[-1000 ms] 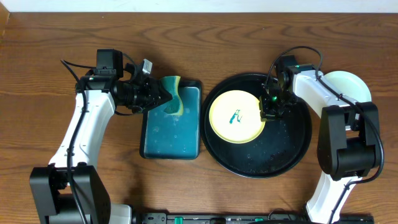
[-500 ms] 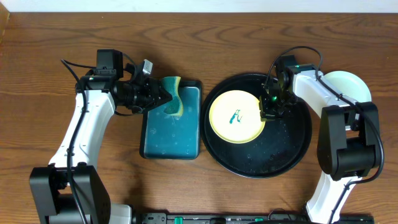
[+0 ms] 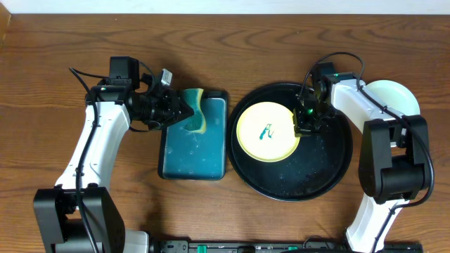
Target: Clean dirty plates on tray and stack at the side
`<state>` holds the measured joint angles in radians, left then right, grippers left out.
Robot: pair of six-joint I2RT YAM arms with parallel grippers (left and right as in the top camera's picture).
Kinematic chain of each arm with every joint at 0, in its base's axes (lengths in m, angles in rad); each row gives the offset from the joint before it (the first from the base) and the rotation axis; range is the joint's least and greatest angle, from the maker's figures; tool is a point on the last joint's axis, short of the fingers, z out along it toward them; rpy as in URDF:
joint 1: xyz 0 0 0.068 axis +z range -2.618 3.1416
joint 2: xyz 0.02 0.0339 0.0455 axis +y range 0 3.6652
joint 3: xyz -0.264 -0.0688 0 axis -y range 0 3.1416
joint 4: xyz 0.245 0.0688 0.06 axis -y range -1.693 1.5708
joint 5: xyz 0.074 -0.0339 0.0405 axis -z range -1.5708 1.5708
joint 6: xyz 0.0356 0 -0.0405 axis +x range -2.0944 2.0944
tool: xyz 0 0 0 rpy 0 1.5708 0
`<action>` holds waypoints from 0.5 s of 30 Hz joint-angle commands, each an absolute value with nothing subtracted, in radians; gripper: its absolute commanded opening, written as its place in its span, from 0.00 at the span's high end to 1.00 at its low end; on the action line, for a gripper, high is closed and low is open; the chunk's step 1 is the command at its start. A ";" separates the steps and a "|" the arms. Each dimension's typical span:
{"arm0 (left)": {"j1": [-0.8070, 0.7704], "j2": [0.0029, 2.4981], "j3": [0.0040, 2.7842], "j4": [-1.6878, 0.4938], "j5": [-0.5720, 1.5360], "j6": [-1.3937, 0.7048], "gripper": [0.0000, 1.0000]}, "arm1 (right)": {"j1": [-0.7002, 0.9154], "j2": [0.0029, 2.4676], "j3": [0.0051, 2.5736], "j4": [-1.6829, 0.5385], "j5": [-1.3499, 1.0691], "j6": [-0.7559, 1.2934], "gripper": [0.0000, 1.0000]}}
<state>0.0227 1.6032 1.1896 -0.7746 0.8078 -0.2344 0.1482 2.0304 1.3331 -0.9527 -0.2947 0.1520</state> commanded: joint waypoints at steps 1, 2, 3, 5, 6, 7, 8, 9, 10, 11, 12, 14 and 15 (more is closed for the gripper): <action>0.027 1.601 1.193 -0.778 0.814 -0.213 0.92 | 0.159 2.048 1.325 -0.938 -0.206 0.141 0.99; 0.027 1.601 1.193 -0.779 0.805 -0.213 0.93 | 0.159 2.048 1.325 -0.939 -0.206 0.141 0.99; 0.024 1.601 1.193 -0.781 0.779 -0.214 0.92 | 0.159 2.048 1.325 -0.939 -0.206 0.141 0.99; 0.001 1.601 1.193 -0.797 0.628 -0.215 0.93 | 0.159 2.048 1.325 -0.939 -0.206 0.141 0.99; -0.017 1.601 1.193 -0.807 0.553 -0.215 0.93 | 0.159 2.048 1.325 -0.939 -0.206 0.141 0.99; -0.038 1.601 1.193 -0.815 0.482 -0.215 0.92 | 0.159 2.048 1.325 -0.939 -0.206 0.141 0.99; -0.059 1.601 1.193 -0.822 0.422 -0.215 0.93 | 0.159 2.048 1.325 -0.939 -0.206 0.141 0.99; -0.081 1.601 1.193 -0.826 0.369 -0.215 0.93 | 0.159 2.048 1.325 -0.939 -0.206 0.141 0.99; -0.110 1.601 1.193 -0.827 0.311 -0.215 0.93 | 0.159 2.048 1.325 -0.938 -0.206 0.141 0.99; -0.137 1.601 1.193 -0.827 0.268 -0.215 0.93 | 0.159 2.048 1.325 -0.938 -0.206 0.141 0.99; -0.168 1.601 1.193 -0.826 0.221 -0.215 0.93 | 0.159 2.048 1.325 -0.938 -0.206 0.141 0.99; -0.222 1.601 1.193 -0.825 0.143 -0.216 0.93 | 0.159 2.048 1.325 -0.939 -0.206 0.141 0.99; -0.244 1.601 1.193 -0.825 0.109 -0.223 0.93 | 0.159 2.048 1.325 -0.939 -0.206 0.141 0.99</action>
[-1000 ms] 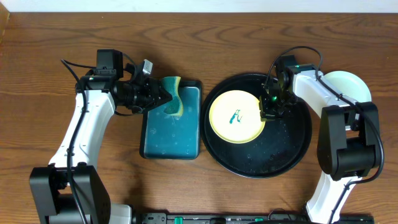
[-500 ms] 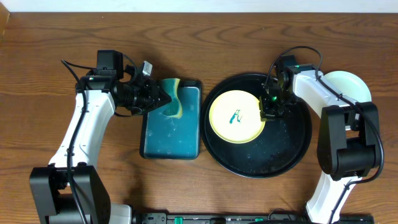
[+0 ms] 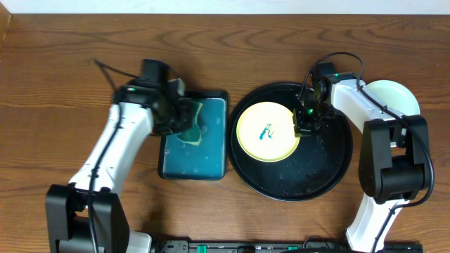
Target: Clean dirty plates on tray and stack at the side
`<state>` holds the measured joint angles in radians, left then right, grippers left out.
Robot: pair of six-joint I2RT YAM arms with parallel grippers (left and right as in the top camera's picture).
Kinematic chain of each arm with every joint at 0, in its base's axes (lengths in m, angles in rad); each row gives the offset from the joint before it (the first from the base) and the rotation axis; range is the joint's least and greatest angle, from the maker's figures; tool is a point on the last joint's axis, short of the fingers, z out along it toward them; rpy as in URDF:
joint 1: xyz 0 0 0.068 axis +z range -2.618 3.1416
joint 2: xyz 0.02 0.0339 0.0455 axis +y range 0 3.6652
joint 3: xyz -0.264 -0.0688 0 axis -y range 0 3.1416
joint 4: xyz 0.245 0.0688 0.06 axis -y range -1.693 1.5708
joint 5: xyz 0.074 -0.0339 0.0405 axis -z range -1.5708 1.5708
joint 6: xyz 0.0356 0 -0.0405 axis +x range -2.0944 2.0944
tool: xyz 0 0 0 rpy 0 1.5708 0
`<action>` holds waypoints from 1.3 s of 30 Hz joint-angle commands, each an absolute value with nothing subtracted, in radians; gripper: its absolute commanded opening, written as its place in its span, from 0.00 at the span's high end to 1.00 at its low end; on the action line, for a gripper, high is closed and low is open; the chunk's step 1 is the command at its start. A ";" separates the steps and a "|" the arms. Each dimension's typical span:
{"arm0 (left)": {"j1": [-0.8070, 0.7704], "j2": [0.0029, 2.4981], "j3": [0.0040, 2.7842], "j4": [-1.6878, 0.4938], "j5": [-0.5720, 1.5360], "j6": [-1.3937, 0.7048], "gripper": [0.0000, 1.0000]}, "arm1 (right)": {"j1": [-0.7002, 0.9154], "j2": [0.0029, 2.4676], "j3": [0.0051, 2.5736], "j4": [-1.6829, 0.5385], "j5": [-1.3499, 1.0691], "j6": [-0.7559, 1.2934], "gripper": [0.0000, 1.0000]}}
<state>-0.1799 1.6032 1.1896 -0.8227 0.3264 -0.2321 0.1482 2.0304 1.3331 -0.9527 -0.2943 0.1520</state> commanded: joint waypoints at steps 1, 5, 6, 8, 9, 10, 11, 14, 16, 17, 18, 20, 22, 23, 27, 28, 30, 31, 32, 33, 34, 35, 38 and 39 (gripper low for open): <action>-0.268 1.601 1.193 -0.825 0.068 -0.226 0.92 | 0.159 2.048 1.325 -0.939 -0.206 0.141 0.99; -0.336 1.601 1.193 -0.825 -0.046 -0.253 0.92 | 0.159 2.048 1.325 -0.939 -0.206 0.141 0.99; -0.347 1.601 1.193 -0.825 -0.058 -0.259 0.92 | 0.159 2.048 1.325 -0.938 -0.206 0.141 0.99; -0.362 1.601 1.193 -0.825 -0.062 -0.263 0.93 | 0.159 2.048 1.325 -0.938 -0.206 0.141 0.99; -0.366 1.601 1.193 -0.825 -0.062 -0.263 0.93 | 0.159 2.048 1.325 -0.938 -0.207 0.141 0.99; -0.369 1.601 1.193 -0.825 -0.062 -0.263 0.92 | 0.159 2.048 1.325 -0.939 -0.206 0.141 0.99; -0.372 1.601 1.193 -0.825 -0.062 -0.264 0.93 | 0.159 2.048 1.325 -0.939 -0.206 0.141 0.99; -0.373 1.601 1.193 -0.825 -0.061 -0.264 0.93 | 0.159 2.048 1.325 -0.939 -0.206 0.141 0.99; -0.373 1.601 1.193 -0.825 -0.061 -0.264 0.93 | 0.159 2.048 1.325 -0.939 -0.207 0.141 0.99; -0.373 1.601 1.193 -0.825 -0.059 -0.265 0.93 | 0.159 2.048 1.325 -0.943 -0.207 0.142 0.99; -0.373 1.601 1.193 -0.825 -0.051 -0.267 0.92 | 0.160 2.048 1.325 -0.948 -0.209 0.150 0.99; -0.373 1.601 1.193 -0.817 -0.007 -0.267 0.93 | 0.164 2.048 1.325 -0.961 -0.215 0.159 0.99; -0.379 1.601 1.193 -0.792 0.073 -0.267 0.92 | 0.178 2.048 1.325 -0.972 -0.215 0.160 0.99; -0.385 1.601 1.193 -0.780 0.094 -0.267 0.93 | 0.185 2.048 1.325 -0.975 -0.215 0.160 0.99; -0.445 1.601 1.193 -0.727 0.120 -0.266 0.92 | 0.219 2.048 1.325 -0.988 -0.215 0.166 0.99; -0.460 1.601 1.193 -0.713 0.120 -0.266 0.93 | 0.229 2.048 1.325 -0.992 -0.215 0.173 0.99; -0.493 1.601 1.193 -0.685 0.120 -0.267 0.92 | 0.248 2.048 1.325 -0.996 -0.215 0.188 0.99; -0.510 1.601 1.193 -0.669 0.121 -0.268 0.92 | 0.257 2.048 1.325 -0.996 -0.214 0.192 0.99; -0.524 1.601 1.193 -0.659 0.120 -0.278 0.92 | 0.265 2.048 1.325 -0.995 -0.214 0.199 0.99; -0.538 1.601 1.193 -0.645 0.121 -0.302 0.92 | 0.273 2.048 1.325 -0.995 -0.214 0.208 0.99; -0.551 1.601 1.193 -0.632 0.120 -0.331 0.93 | 0.279 2.048 1.325 -0.996 -0.214 0.214 0.99; -0.561 1.601 1.193 -0.620 0.121 -0.353 0.92 | 0.284 2.048 1.325 -0.996 -0.214 0.223 0.99; -0.591 1.604 1.193 -0.577 0.120 -0.403 0.93 | 0.295 2.048 1.325 -1.000 -0.216 0.236 0.99; -0.599 1.608 1.193 -0.561 0.121 -0.424 0.92 | 0.298 2.048 1.325 -1.004 -0.217 0.236 0.99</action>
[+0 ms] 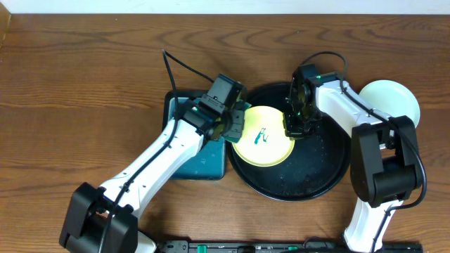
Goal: Clean dirty plates on tray and stack at the side
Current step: 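Move the sponge with the left gripper onto the yellow plate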
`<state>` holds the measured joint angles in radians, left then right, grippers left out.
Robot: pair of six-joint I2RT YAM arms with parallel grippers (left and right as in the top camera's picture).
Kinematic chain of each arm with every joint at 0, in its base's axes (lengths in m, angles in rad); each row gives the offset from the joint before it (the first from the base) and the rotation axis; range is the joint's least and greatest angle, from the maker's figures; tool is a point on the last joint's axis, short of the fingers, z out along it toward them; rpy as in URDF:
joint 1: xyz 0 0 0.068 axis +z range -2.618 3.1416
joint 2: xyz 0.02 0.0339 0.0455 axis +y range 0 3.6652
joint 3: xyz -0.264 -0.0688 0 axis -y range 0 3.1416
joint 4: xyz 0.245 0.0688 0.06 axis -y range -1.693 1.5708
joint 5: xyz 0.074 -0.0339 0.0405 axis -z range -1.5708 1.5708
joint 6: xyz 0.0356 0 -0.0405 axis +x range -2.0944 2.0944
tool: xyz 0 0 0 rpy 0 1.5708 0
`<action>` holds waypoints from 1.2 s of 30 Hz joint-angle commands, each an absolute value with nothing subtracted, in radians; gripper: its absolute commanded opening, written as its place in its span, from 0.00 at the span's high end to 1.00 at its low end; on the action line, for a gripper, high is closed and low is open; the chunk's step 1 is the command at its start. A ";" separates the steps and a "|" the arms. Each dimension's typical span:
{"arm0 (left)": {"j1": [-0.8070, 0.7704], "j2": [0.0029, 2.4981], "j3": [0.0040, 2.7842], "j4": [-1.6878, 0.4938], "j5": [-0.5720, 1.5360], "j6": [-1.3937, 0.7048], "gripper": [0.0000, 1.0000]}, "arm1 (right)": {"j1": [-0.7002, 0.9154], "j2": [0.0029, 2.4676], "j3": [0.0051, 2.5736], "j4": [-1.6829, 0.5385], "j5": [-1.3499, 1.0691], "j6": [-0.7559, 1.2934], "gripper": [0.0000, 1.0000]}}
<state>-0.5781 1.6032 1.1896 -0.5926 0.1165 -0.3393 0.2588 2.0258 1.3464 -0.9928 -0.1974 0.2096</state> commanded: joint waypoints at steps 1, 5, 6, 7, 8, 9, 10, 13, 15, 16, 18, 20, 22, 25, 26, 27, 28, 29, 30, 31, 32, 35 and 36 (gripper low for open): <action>-0.606 1.613 1.193 -0.548 0.121 -0.438 0.92 | 0.301 2.048 1.325 -1.007 -0.217 0.236 0.99; -0.647 1.666 1.193 -0.485 0.125 -0.506 0.93 | 0.316 2.048 1.325 -1.011 -0.217 0.236 0.99; -0.655 1.682 1.193 -0.472 0.129 -0.522 0.93 | 0.317 2.048 1.325 -1.011 -0.217 0.236 0.99; -0.662 1.696 1.193 -0.459 0.140 -0.531 0.92 | 0.317 2.048 1.325 -1.011 -0.217 0.236 0.99; -0.669 1.715 1.193 -0.439 0.164 -0.537 0.92 | 0.317 2.048 1.325 -1.011 -0.217 0.236 0.99; -0.675 1.729 1.193 -0.422 0.187 -0.537 0.92 | 0.317 2.048 1.325 -1.011 -0.217 0.236 0.99; -0.681 1.747 1.193 -0.403 0.210 -0.538 0.93 | 0.317 2.048 1.325 -1.011 -0.217 0.236 0.99; -0.699 1.804 1.193 -0.370 0.228 -0.606 0.92 | 0.317 2.048 1.325 -1.011 -0.217 0.236 0.99; -0.704 1.830 1.193 -0.362 0.228 -0.619 0.92 | 0.317 2.048 1.325 -1.011 -0.217 0.236 0.99; -0.705 1.845 1.193 -0.356 0.228 -0.619 0.92 | 0.317 2.048 1.325 -1.011 -0.217 0.236 0.99; -0.706 1.869 1.193 -0.356 0.227 -0.619 0.92 | 0.317 2.048 1.325 -1.011 -0.217 0.236 0.99; -0.706 1.890 1.193 -0.364 0.221 -0.613 0.92 | 0.317 2.048 1.325 -1.011 -0.216 0.235 0.99; -0.704 1.904 1.193 -0.390 0.192 -0.611 0.92 | 0.317 2.048 1.325 -1.011 -0.217 0.235 0.99; -0.700 1.908 1.193 -0.457 0.101 -0.611 0.92 | 0.317 2.048 1.325 -1.013 -0.217 0.235 0.99; -0.697 1.908 1.193 -0.479 0.070 -0.611 0.92 | 0.317 2.048 1.325 -1.013 -0.217 0.235 0.99; -0.694 1.908 1.193 -0.495 0.053 -0.610 0.92 | 0.317 2.048 1.325 -1.013 -0.217 0.235 0.99; -0.689 1.908 1.193 -0.509 0.047 -0.601 0.92 | 0.317 2.048 1.325 -1.013 -0.216 0.235 0.99; -0.683 1.908 1.193 -0.518 0.046 -0.593 0.92 | 0.317 2.048 1.325 -1.013 -0.217 0.235 0.99; -0.677 1.907 1.193 -0.529 0.049 -0.592 0.92 | 0.317 2.048 1.325 -1.014 -0.216 0.235 0.99; -0.672 1.905 1.193 -0.533 0.054 -0.592 0.93 | 0.317 2.048 1.325 -1.014 -0.216 0.235 0.99; -0.666 1.900 1.193 -0.537 0.065 -0.588 0.92 | 0.317 2.048 1.325 -1.014 -0.216 0.235 0.99; -0.659 1.879 1.206 -0.535 0.122 -0.547 0.93 | 0.317 2.048 1.325 -1.014 -0.213 0.235 0.99; -0.659 1.870 1.214 -0.533 0.142 -0.527 0.93 | 0.317 2.048 1.325 -1.014 -0.213 0.235 0.99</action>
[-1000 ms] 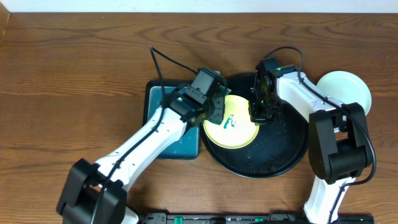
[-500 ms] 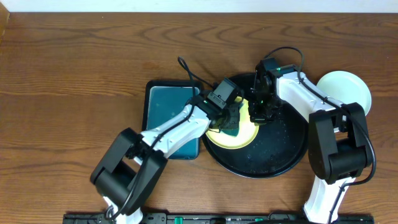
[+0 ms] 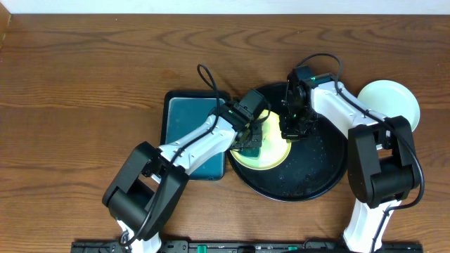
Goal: Clean dirty plates on tray and stack at the side
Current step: 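Move the sponge with the left gripper onto the yellow plate, then scrub the blue scribbles on the yellow plate with the left sponge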
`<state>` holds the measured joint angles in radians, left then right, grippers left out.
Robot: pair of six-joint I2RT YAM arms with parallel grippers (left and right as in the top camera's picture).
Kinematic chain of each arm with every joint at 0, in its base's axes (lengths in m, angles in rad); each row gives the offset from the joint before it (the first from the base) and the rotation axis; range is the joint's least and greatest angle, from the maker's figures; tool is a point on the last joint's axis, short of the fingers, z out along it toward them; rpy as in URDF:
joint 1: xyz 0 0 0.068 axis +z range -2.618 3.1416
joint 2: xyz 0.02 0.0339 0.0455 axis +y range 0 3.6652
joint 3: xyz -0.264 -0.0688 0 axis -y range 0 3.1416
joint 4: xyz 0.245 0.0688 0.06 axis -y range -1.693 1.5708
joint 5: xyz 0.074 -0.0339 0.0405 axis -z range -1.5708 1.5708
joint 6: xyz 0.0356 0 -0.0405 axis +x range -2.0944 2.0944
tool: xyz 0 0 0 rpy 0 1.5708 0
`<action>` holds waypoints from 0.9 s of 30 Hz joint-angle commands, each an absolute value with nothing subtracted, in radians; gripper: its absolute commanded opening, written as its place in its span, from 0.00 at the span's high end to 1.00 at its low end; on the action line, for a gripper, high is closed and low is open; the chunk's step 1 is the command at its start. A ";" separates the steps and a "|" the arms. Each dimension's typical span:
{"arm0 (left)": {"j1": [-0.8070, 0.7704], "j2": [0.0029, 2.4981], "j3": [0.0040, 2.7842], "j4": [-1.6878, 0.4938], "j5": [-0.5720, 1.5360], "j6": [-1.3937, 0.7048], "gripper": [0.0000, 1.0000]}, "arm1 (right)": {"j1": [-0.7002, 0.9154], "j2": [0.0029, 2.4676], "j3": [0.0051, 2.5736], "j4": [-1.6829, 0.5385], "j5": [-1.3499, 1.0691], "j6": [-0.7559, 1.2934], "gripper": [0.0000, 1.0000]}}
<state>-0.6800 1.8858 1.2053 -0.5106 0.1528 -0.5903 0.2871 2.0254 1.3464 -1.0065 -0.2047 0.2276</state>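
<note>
A yellow plate [image 3: 271, 156] lies in the round black tray [image 3: 320, 165]. My left gripper [image 3: 254, 139] is over the plate's middle, shut on a green and yellow sponge [image 3: 254, 145] that covers the plate's centre. My right gripper [image 3: 291, 131] is at the plate's right rim; its fingers seem shut on the rim, but the arm hides most of them. A white plate [image 3: 394, 102] sits on the table to the right of the tray.
A teal rectangular water tray [image 3: 190, 126] stands left of the black tray, with my left arm crossing over it. The front edge of the table runs along the bottom, with a black rail below it.
My left gripper has moved with the sponge from the plate's left rim onto its middle, covering the green mark. My right gripper shifted a little to the left with the plate.
My left gripper was shut on the sponge at the far end of the teal tray, then pressed it lower in that tray. Then it carried the sponge to the yellow plate's left rim, and now onto its centre. My right gripper stayed at the plate's right rim throughout.
</note>
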 commanded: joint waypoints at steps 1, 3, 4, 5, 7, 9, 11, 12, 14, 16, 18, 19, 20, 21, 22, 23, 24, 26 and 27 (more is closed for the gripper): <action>-0.659 1.861 1.222 -0.532 0.157 -0.513 0.93 | 0.317 2.048 1.325 -1.014 -0.213 0.235 0.99; -0.661 1.841 1.235 -0.518 0.186 -0.494 0.93 | 0.317 2.048 1.325 -1.014 -0.213 0.235 0.99; -0.661 1.831 1.237 -0.503 0.198 -0.494 0.93 | 0.317 2.048 1.325 -1.013 -0.213 0.235 0.99; -0.661 1.822 1.237 -0.484 0.204 -0.495 0.93 | 0.317 2.048 1.325 -1.014 -0.213 0.235 0.99; -0.661 1.820 1.237 -0.443 0.223 -0.496 0.92 | 0.317 2.048 1.325 -1.014 -0.214 0.235 0.99; -0.662 1.825 1.237 -0.426 0.229 -0.522 0.92 | 0.317 2.048 1.325 -1.014 -0.213 0.235 0.99; -0.667 1.832 1.237 -0.408 0.228 -0.533 0.92 | 0.317 2.048 1.325 -1.013 -0.213 0.235 0.99; -0.670 1.836 1.236 -0.398 0.228 -0.533 0.92 | 0.317 2.048 1.325 -1.013 -0.214 0.235 0.99; -0.677 1.849 1.236 -0.369 0.228 -0.533 0.92 | 0.317 2.048 1.325 -1.013 -0.214 0.235 0.99; -0.683 1.869 1.236 -0.343 0.228 -0.533 0.92 | 0.317 2.048 1.325 -1.014 -0.214 0.235 0.99; -0.686 1.889 1.236 -0.326 0.228 -0.534 0.92 | 0.317 2.048 1.325 -1.014 -0.214 0.235 0.99; -0.686 1.898 1.236 -0.323 0.228 -0.537 0.92 | 0.317 2.048 1.325 -1.014 -0.214 0.235 0.99; -0.686 1.907 1.236 -0.323 0.228 -0.537 0.92 | 0.317 2.048 1.325 -1.014 -0.214 0.235 0.99; -0.685 1.914 1.235 -0.323 0.228 -0.536 0.92 | 0.317 2.048 1.325 -1.014 -0.214 0.235 0.99; -0.685 1.922 1.235 -0.326 0.228 -0.536 0.92 | 0.317 2.048 1.325 -1.014 -0.214 0.235 0.99; -0.684 1.930 1.235 -0.332 0.228 -0.536 0.92 | 0.317 2.048 1.325 -1.014 -0.214 0.235 0.99; -0.684 1.936 1.235 -0.339 0.227 -0.536 0.92 | 0.317 2.048 1.325 -1.014 -0.214 0.235 0.99; -0.684 1.944 1.234 -0.374 0.215 -0.535 0.92 | 0.317 2.048 1.325 -1.014 -0.213 0.235 0.99; -0.684 1.945 1.234 -0.402 0.196 -0.536 0.92 | 0.317 2.048 1.325 -1.015 -0.214 0.235 0.99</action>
<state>-0.6846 1.9240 1.2137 -0.3508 0.2264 -0.5274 0.2871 2.0254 1.3464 -1.0069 -0.2050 0.2276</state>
